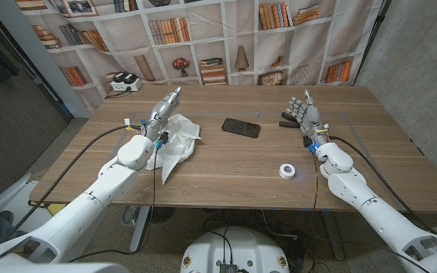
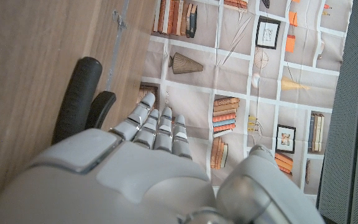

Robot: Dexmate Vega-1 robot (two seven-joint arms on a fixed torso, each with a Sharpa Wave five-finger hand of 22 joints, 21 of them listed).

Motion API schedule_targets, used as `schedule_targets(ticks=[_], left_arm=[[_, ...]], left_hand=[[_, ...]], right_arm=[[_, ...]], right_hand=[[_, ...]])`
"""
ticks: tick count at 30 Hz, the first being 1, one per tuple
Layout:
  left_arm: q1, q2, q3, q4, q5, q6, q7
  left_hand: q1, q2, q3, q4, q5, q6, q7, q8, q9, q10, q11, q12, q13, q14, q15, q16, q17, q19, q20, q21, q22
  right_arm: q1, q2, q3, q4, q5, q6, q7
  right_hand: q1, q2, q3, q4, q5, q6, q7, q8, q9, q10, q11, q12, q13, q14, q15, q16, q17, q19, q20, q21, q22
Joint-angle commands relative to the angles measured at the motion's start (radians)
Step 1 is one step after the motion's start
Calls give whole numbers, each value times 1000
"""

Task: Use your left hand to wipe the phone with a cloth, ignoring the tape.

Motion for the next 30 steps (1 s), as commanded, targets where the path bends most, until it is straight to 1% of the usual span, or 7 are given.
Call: schedule_targets(ticks=[1,5,9,19,24,25,30], left_arm=[[23,19,5,-39,190,-6,146],[36,36,0,-72,252,27,192],[47,61,-1,-114,329,87,239],[83,113,-5,-212,488,217,323],[102,132,-8,-256,548,285,350],[107,136,-9,-265,558,298,353],[135,146,-11,-312,618,370,393]], left_hand=[[28,-1,1,-11,11,37,-3,10,2,35,-7,6,3,40,-10,8,2,36,-2,9,2],[44,2,2,-18,13,59,-7,11,2,57,-13,6,3,63,-14,9,2,56,-6,10,2],[55,4,2,-22,14,71,-11,11,2,69,-13,5,4,79,-20,9,2,72,-4,12,3],[72,7,2,-29,16,95,-16,13,3,91,-20,5,4,98,-27,8,2,89,-5,13,3],[83,9,2,-33,17,112,-22,15,3,104,-18,4,4,105,-31,5,2,94,-7,11,3],[86,9,2,-34,17,113,-22,13,3,104,-27,2,4,106,-30,4,2,96,-6,10,3],[91,10,2,-36,17,116,-22,12,3,112,-25,2,4,114,-31,4,2,101,-6,10,4]], right_arm=[[-5,-7,0,-24,-25,12,-24],[-3,-7,-1,-29,-28,5,-32],[-6,-3,0,-38,-27,-3,-48],[-12,0,-4,-50,-38,-2,-65],[-15,2,-4,-59,-39,-12,-80],[-16,3,-3,-61,-36,-15,-83],[-13,10,-2,-49,-31,-21,-90]], right_hand=[[11,2,1,-5,-2,11,10,7,3,12,3,10,5,16,6,7,2,13,-21,1,5],[12,2,0,-6,-3,11,11,7,3,11,6,9,5,16,8,6,2,13,-20,-1,5],[13,2,0,-6,-3,12,10,7,3,10,7,9,5,15,8,4,3,13,-19,-3,5],[14,4,0,-7,-4,15,7,7,3,14,8,9,5,17,11,3,3,15,-18,-8,5],[15,5,0,-8,-4,18,5,7,3,19,10,10,5,20,11,3,3,16,-18,-9,5],[15,5,0,-8,-4,18,5,7,3,19,10,10,5,21,11,3,3,16,-18,-10,5],[16,7,-1,-9,-5,22,4,8,3,29,7,13,5,28,10,4,3,25,-12,-11,5]])
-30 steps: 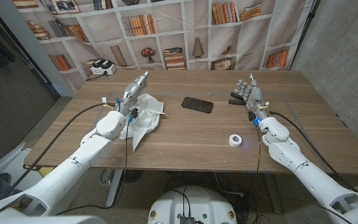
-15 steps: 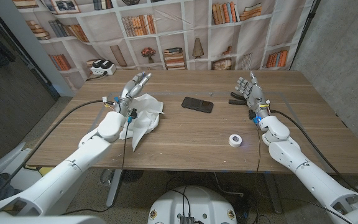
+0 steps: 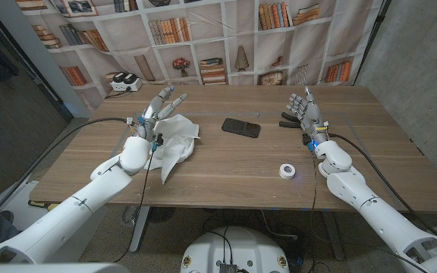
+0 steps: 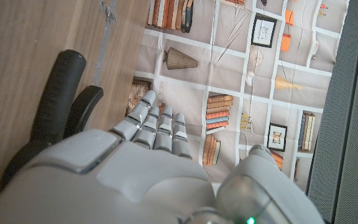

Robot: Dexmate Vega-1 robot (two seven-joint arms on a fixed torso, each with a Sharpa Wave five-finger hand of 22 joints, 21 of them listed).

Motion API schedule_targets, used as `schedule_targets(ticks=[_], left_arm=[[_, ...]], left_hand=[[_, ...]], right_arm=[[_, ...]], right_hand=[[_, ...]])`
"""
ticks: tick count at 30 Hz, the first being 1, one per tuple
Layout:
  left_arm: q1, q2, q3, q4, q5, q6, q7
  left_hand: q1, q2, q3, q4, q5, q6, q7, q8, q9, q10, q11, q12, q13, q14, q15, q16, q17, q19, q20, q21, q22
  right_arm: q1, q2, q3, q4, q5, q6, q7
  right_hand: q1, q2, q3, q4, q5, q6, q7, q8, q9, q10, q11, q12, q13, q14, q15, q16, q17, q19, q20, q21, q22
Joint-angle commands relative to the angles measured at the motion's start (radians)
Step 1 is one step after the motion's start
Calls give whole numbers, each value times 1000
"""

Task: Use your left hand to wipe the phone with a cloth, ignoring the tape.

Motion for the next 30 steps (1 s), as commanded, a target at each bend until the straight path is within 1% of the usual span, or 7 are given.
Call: schedule_targets(ticks=[1,6,7,12,16,22,30], left_arm=[[57,38,-7,-110,164,167,98],[81,53,-17,-148,196,226,107],[85,59,-20,-158,198,241,100],[106,99,-39,-214,181,313,36],[112,121,-37,-241,207,373,24],[112,142,-39,-248,209,400,3],[89,171,-15,-248,234,439,-34]], left_hand=[[12,-2,-2,-5,7,11,-2,4,3,16,-3,1,4,15,4,1,3,8,-6,2,3],[15,-1,-2,-6,7,11,-4,2,3,17,-5,-1,4,15,2,0,3,5,-7,-1,4],[16,-1,-3,-7,7,12,-4,2,3,16,-10,-1,4,16,2,-1,3,4,-7,-1,4],[21,-1,-3,-8,8,15,-5,-1,3,15,4,-6,4,15,1,-5,3,-3,-8,-6,4],[23,0,-4,-9,8,12,-7,-4,3,15,-1,-8,5,14,2,-6,3,-4,-6,-8,4],[28,1,-5,-11,9,19,-7,-4,3,21,-7,-9,5,17,1,-9,3,-4,-7,-10,4],[35,-1,-7,-14,9,28,-10,-5,3,31,-11,-10,5,25,-2,-9,3,2,-10,-11,4]], right_arm=[[-2,12,2,2,4,-12,-24],[-6,7,-2,-5,-7,-10,-29],[-8,7,-2,-9,-7,-14,-32],[-7,4,-10,-15,-14,-19,-27],[-9,3,-12,-24,-11,-34,-33],[-12,8,-13,-31,-13,-37,-46],[-15,13,-21,-41,-22,-46,-61]], right_hand=[[12,2,2,-4,-2,14,3,9,3,15,0,6,5,15,-1,4,4,15,-13,-4,5],[13,1,0,-6,-3,18,2,10,3,22,0,7,5,25,-2,6,4,21,-11,-5,5],[14,1,0,-6,-3,20,1,10,3,23,-1,7,5,26,-1,5,4,21,-11,-6,5],[17,1,1,-8,-3,21,1,10,3,24,0,7,5,25,-2,4,3,22,-12,-8,5],[21,2,2,-10,-3,23,0,10,3,26,0,7,5,27,-2,3,3,23,-12,-10,5],[25,3,3,-13,-3,24,0,10,3,26,1,6,5,29,-3,3,3,24,-12,-12,5],[30,5,4,-16,-4,27,-1,10,3,29,0,7,5,32,-3,2,3,27,-13,-14,6]])
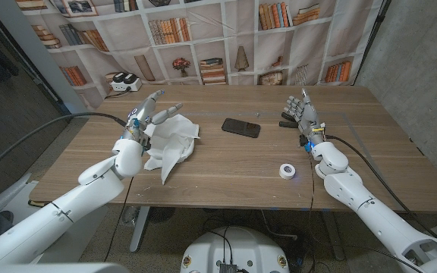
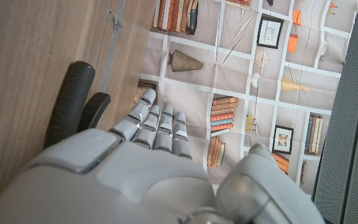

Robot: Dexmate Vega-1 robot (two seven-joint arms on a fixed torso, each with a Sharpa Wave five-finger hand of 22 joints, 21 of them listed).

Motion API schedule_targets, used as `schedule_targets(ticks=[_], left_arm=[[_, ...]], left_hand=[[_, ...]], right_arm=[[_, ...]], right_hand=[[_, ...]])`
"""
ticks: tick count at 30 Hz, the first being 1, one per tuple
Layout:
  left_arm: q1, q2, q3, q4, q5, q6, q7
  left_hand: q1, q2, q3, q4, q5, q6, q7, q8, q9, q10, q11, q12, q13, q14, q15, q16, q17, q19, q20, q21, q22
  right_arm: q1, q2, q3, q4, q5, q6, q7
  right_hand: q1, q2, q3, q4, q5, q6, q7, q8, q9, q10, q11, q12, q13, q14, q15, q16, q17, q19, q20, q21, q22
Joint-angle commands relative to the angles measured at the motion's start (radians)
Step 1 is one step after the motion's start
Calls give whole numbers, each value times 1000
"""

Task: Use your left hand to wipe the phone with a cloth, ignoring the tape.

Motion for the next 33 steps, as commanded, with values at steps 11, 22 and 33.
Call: schedule_targets(ticks=[11,22,33], left_arm=[[-55,79,69,-44,75,153,-123],[-129,134,151,-150,147,370,-304],[-184,170,216,-203,186,464,-415]], left_hand=[[38,-25,-8,-28,8,-16,8,-21,3,-13,20,-22,5,-5,6,-15,2,-10,1,-17,1],[79,-77,-39,-58,12,28,-21,-18,4,10,-3,-27,7,-6,-15,-17,7,15,15,-15,8],[81,-87,-51,-60,13,27,-20,-26,4,15,-8,-30,8,5,-11,-14,9,28,35,-11,11]], right_arm=[[-12,8,-12,-29,-23,-16,-41],[2,12,-15,-8,-13,-20,-22],[23,18,-23,17,-9,-24,-2]], right_hand=[[20,3,4,-9,-5,8,-1,10,3,11,1,6,5,8,-1,0,3,13,-10,-3,6],[23,5,4,-11,-6,15,3,11,3,10,1,4,5,8,0,-2,3,16,-10,-6,6],[26,8,4,-13,-8,20,6,11,3,10,4,2,5,9,3,-3,4,18,-10,-11,6]])
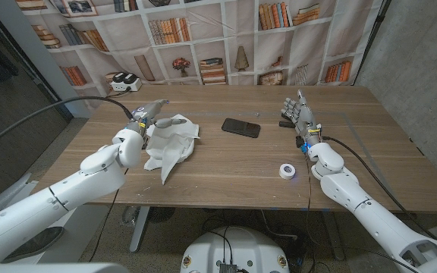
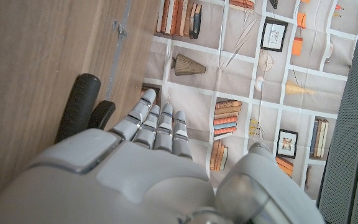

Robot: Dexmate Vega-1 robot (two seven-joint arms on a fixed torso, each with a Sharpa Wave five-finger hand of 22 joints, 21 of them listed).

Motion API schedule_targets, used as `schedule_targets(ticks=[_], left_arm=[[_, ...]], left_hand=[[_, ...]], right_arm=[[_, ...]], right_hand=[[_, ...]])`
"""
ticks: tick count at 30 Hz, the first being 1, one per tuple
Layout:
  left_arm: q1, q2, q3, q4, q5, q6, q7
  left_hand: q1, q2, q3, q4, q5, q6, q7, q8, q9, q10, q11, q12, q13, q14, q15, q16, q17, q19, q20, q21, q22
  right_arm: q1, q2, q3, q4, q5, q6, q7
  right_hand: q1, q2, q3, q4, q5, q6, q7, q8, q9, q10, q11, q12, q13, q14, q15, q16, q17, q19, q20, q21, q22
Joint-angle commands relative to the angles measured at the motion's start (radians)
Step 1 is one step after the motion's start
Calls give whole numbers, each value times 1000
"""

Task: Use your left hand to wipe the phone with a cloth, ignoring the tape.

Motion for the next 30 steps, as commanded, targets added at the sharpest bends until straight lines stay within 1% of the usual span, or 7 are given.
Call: schedule_targets(ticks=[1,2,7,10,15,23,30], left_arm=[[-53,38,62,-60,56,148,-147],[-58,41,67,-63,56,153,-160],[-95,56,110,-80,82,188,-229],[-104,63,118,-89,89,202,-248],[-122,66,140,-95,120,230,-269],[-164,53,198,-77,178,257,-322],[-178,28,231,-47,225,271,-333]], left_hand=[[5,-11,-15,-3,6,-6,-2,-6,4,1,10,0,3,10,-8,9,4,7,12,5,2],[9,-14,-17,-5,6,-9,-2,-8,4,-1,18,-1,3,8,-6,7,4,11,14,6,2],[38,-29,-24,-22,8,-35,7,-22,4,-15,14,-10,3,0,1,2,2,22,34,6,-1],[53,-35,-27,-31,9,-44,11,-26,5,-25,23,-14,3,-6,7,-1,2,22,43,3,-2],[68,-40,-32,-40,11,-60,8,-32,5,-34,19,-18,4,-15,9,-4,2,11,55,-4,-3],[82,-44,-38,-47,12,-66,5,-34,5,-33,19,-17,4,-19,10,-4,2,-16,48,-17,-3],[96,-37,-41,-52,15,-65,-7,-33,6,-37,3,-17,4,-22,5,-3,3,-41,37,-26,-3]], right_arm=[[23,7,-9,28,4,-3,19],[24,7,-9,28,5,-4,19],[28,8,-9,29,8,-12,18],[32,10,-10,33,10,-14,21],[40,13,-15,47,5,-7,30],[47,26,-16,68,11,-2,32],[49,32,-18,76,8,0,25]], right_hand=[[14,5,3,-6,0,8,4,4,3,6,1,2,6,9,4,-3,4,9,-8,-2,1],[14,5,3,-6,0,8,5,4,3,6,1,2,6,8,4,-4,4,9,-8,-3,1],[15,6,3,-7,-1,9,4,3,3,6,1,2,6,10,4,-4,4,10,-8,-5,1],[15,6,3,-7,-1,10,5,3,3,6,1,2,6,10,5,-4,5,10,-8,-6,1],[16,7,3,-7,-2,10,5,3,3,7,0,1,6,10,4,-4,5,11,-7,-8,1],[16,8,2,-8,-3,11,4,2,3,8,-1,1,6,11,5,-5,5,13,-6,-11,2],[17,7,1,-9,-4,12,4,1,4,12,1,2,6,14,7,-4,5,16,-1,-13,2]])
